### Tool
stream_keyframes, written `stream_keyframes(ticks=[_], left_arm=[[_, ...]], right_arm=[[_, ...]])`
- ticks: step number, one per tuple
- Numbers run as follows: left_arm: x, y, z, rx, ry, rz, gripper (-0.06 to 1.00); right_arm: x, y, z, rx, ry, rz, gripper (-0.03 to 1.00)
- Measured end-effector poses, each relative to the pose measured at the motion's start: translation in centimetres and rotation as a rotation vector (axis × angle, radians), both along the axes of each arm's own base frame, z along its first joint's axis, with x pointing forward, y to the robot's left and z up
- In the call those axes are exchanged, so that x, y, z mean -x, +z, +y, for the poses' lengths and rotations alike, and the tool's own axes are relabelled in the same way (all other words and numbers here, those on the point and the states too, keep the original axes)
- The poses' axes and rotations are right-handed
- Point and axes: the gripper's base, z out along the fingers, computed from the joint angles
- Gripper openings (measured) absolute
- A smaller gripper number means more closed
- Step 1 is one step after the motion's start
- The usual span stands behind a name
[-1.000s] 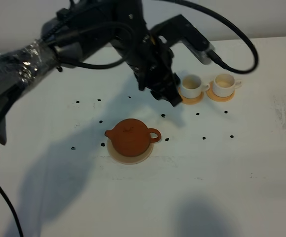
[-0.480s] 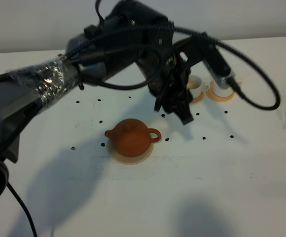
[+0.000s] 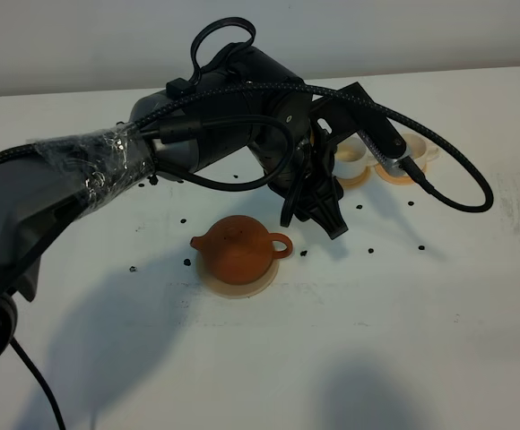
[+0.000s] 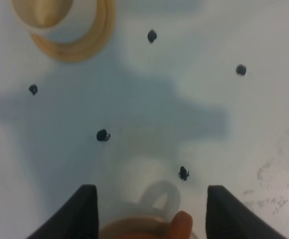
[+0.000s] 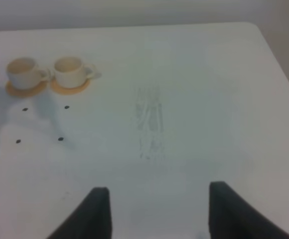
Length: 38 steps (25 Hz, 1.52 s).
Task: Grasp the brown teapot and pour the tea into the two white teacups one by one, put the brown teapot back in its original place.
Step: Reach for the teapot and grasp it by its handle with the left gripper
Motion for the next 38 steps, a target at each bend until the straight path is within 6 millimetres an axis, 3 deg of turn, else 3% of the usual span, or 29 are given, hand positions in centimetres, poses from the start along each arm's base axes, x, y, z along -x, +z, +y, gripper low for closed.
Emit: stream_keyframes(ticks=[9,15,26,38], left_arm=[[1.8,-1.2,2.3,0.035,-0.044,-0.033,0.49],[1.7,-0.8,4.0,0.093,-0.012,-0.069,0.49],[1.9,-2.7,4.0,0.081,-0.002,0.019,0.49],[2.3,-3.2,4.9,-0.091,-0.245,0.026,0.49]], right_arm=[[0.0,0.0,0.0,0.0,0.0,0.0,0.43],[0.0,0.0,0.0,0.0,0.0,0.0,0.43],[0.0,0.0,0.0,0.0,0.0,0.0,0.43],[0.0,0.0,0.0,0.0,0.0,0.0,0.43]])
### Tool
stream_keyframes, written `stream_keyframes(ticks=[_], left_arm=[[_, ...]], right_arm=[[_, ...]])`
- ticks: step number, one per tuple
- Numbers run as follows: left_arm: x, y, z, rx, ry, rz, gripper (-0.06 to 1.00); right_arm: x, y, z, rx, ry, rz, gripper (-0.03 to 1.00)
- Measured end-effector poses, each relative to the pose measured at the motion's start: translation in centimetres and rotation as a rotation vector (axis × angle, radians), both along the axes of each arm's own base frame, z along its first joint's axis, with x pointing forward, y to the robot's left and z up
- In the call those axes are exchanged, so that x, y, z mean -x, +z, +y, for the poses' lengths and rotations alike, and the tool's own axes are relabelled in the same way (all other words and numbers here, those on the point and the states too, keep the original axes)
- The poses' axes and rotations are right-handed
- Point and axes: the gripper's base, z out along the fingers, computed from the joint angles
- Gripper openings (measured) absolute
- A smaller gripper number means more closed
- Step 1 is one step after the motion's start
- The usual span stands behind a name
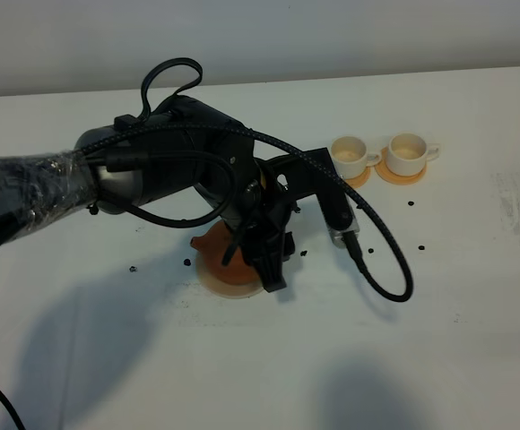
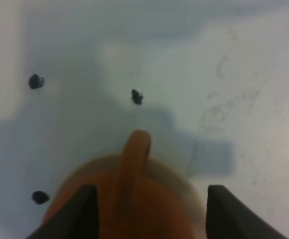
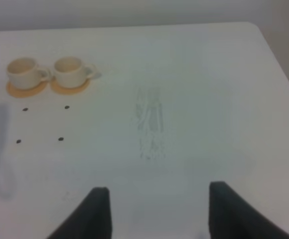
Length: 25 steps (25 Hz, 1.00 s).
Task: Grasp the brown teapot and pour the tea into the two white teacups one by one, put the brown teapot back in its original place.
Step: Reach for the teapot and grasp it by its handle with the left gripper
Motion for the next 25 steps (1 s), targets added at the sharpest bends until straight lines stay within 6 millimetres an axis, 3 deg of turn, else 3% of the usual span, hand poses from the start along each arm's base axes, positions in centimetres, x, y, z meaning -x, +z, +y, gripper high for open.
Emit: stream_keyframes(ticks=[9,15,25], left_arm=[[-1.1,-0.2,0.6,0.001,-0.041,-0.052,0.49],[-1.1,-1.4,0.2,0.014,-0.042,-0.02,0.49],[-0.7,-1.5,0.0,0.044,-0.021,0.038,0.49]], right_arm=[[0.0,0.0,0.0,0.0,0.0,0.0,0.43],[0.0,0.0,0.0,0.0,0.0,0.0,0.43],[0.0,0.0,0.0,0.0,0.0,0.0,0.43]])
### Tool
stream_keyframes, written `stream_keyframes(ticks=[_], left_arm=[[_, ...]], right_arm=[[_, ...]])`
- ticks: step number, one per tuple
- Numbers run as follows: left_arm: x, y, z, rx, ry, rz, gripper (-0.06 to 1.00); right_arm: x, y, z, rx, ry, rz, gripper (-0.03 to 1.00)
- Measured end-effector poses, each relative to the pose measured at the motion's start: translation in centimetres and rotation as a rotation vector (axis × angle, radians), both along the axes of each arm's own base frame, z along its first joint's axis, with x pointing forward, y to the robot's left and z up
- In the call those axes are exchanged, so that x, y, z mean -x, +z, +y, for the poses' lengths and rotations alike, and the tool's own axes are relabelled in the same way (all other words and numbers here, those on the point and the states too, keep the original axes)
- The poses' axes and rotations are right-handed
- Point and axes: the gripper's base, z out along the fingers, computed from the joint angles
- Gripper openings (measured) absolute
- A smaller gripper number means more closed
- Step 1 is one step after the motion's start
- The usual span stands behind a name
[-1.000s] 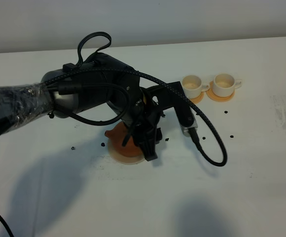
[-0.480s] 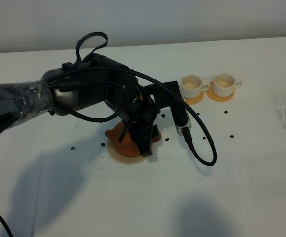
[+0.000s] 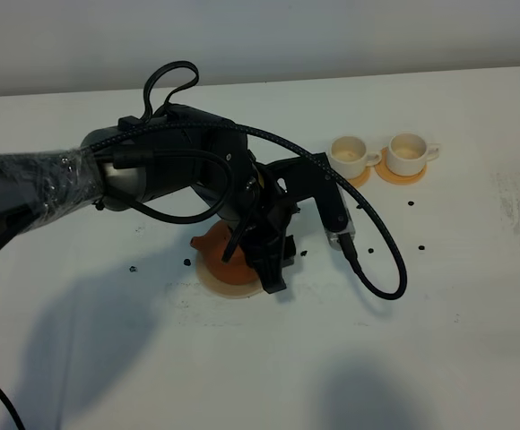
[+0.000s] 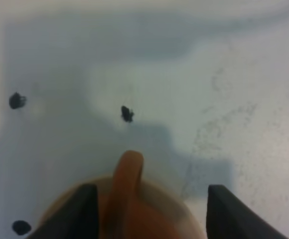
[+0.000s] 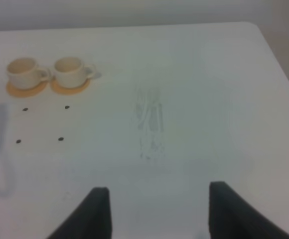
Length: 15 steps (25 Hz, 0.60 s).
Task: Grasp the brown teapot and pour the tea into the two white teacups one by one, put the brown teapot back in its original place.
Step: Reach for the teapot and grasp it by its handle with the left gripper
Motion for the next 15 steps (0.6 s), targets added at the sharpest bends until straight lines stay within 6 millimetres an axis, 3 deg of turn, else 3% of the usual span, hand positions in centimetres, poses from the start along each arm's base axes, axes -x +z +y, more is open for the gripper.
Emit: stream_keyframes(ticks=[15], left_arm=[[0.23,-0.07,0.03,-0.002,0.005,0.029,0.49]], right_arm=[[0.0,0.0,0.0,-0.001,-0.001,0.0,0.43]])
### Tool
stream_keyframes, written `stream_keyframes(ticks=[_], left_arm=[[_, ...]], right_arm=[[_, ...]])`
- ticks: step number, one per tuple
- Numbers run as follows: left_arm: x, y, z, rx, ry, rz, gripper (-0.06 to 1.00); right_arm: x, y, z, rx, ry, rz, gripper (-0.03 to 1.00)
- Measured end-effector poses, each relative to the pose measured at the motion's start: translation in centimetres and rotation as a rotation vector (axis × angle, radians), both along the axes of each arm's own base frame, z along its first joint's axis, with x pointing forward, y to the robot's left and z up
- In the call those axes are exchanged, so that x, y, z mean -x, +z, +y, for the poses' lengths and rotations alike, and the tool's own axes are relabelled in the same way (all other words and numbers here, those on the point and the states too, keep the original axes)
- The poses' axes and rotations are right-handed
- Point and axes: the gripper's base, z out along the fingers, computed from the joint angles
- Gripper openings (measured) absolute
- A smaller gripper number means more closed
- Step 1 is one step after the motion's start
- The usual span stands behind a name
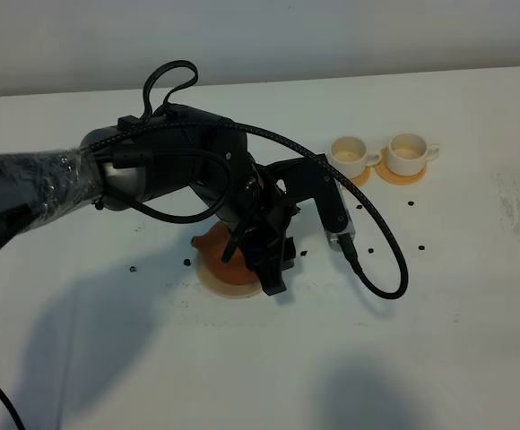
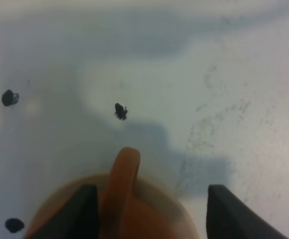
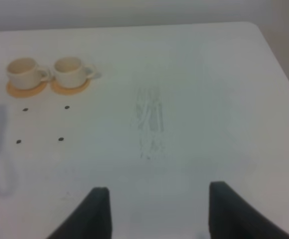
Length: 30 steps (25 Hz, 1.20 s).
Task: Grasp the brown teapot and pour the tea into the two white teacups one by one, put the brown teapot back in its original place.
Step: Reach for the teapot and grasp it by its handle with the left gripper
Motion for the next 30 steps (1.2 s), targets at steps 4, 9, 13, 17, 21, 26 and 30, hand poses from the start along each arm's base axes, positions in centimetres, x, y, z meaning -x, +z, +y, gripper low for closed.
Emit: stream_keyframes(ticks=[4,9,13,17,21,26,30], left_arm=[[0.2,0.0,0.0,0.008,0.012,0.03,0.49],[0.4,-0.1,0.0,0.002,0.012,0.049,0.49],[0.2,0.0,-0.1,0.011,0.001,0.025,0.49],[-0.2,0.1,-0.3,0.033,-0.014,-0.026,0.49],[-0.4,-0.4,-0.5,0.04,-0.015,-0.035,0.49],[-0.2,-1.1,-0.6,0.042,-0.008,0.005,0.49],[0.0,-1.2,-0.6,0.031,-0.013,0.032,0.49]], right_arm=[[0.0,0.0,0.0,0.0,0.0,0.0,0.43],[0.0,0.0,0.0,0.0,0.0,0.0,0.43],[0.0,0.0,0.0,0.0,0.0,0.0,0.43],[0.0,0.0,0.0,0.0,0.0,0.0,0.43],[0.0,0.0,0.0,0.0,0.0,0.0,0.43],[0.0,0.0,0.0,0.0,0.0,0.0,0.43],[0.0,0.0,0.0,0.0,0.0,0.0,0.43]])
